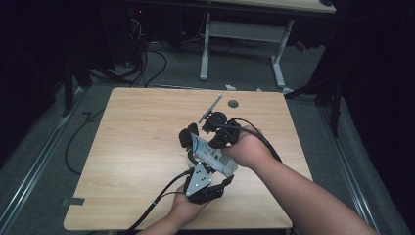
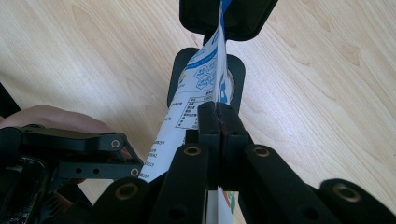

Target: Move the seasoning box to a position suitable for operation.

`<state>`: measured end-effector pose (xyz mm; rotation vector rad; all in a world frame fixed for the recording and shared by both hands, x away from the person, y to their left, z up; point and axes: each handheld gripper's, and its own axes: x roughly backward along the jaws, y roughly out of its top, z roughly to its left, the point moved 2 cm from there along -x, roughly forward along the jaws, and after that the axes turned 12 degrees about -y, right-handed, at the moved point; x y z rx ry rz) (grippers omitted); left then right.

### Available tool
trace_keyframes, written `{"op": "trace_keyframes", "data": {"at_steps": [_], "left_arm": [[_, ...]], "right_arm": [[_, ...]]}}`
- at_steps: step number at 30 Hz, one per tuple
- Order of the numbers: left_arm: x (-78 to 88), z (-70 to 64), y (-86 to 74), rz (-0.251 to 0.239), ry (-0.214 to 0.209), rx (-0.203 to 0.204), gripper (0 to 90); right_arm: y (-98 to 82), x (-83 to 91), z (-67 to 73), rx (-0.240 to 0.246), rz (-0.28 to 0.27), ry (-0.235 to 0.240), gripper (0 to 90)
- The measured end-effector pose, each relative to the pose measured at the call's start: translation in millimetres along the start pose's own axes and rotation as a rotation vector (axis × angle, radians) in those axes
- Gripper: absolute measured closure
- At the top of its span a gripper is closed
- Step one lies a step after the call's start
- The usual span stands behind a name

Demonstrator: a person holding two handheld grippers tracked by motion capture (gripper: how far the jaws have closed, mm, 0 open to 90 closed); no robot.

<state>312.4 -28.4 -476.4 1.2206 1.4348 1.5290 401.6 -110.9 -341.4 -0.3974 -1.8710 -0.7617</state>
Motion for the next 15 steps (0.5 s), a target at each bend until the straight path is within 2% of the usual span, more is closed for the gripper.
{"op": "trace_keyframes", "data": {"at_steps": [15], "left_arm": [[0.6,1.1,0.2,-0.002,0.001,0.003,51.0]], "right_arm": [[2.3,-1.7,0.4,-0.003,-0.001,0.002,90.0]]}}
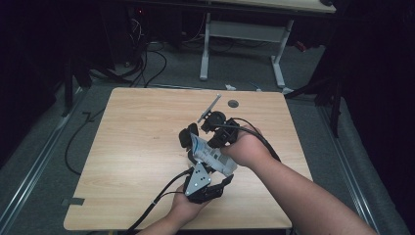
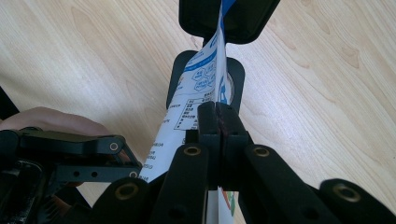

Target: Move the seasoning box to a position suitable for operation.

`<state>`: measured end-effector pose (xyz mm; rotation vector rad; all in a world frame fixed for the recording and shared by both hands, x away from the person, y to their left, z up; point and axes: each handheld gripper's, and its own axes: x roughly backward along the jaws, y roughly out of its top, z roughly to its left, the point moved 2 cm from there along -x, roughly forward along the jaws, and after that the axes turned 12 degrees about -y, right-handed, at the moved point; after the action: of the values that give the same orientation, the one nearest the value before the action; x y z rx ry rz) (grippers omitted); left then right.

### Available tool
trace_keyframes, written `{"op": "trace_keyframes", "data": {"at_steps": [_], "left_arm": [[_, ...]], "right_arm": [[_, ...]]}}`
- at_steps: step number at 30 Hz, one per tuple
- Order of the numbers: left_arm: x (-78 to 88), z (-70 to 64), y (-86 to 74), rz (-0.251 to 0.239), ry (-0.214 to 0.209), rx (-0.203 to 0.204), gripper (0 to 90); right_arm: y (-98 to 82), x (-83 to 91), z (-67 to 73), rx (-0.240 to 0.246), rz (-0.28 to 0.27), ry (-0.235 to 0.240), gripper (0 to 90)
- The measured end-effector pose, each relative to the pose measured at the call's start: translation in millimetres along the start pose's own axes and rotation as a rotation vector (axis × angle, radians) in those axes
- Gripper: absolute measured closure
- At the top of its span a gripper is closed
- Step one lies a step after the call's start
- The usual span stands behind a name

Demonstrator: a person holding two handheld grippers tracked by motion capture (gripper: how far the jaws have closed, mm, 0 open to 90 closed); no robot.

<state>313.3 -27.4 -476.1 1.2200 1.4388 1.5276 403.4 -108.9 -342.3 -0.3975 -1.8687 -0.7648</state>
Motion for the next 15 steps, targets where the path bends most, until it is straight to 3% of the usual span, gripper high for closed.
{"op": "trace_keyframes", "data": {"at_steps": [15], "left_arm": [[-0.3,-0.6,0.0,-0.002,-0.002,0.000,51.0]], "right_arm": [[-0.6,0.3,-0.4,0.007,-0.003,-0.002,90.0]]}}
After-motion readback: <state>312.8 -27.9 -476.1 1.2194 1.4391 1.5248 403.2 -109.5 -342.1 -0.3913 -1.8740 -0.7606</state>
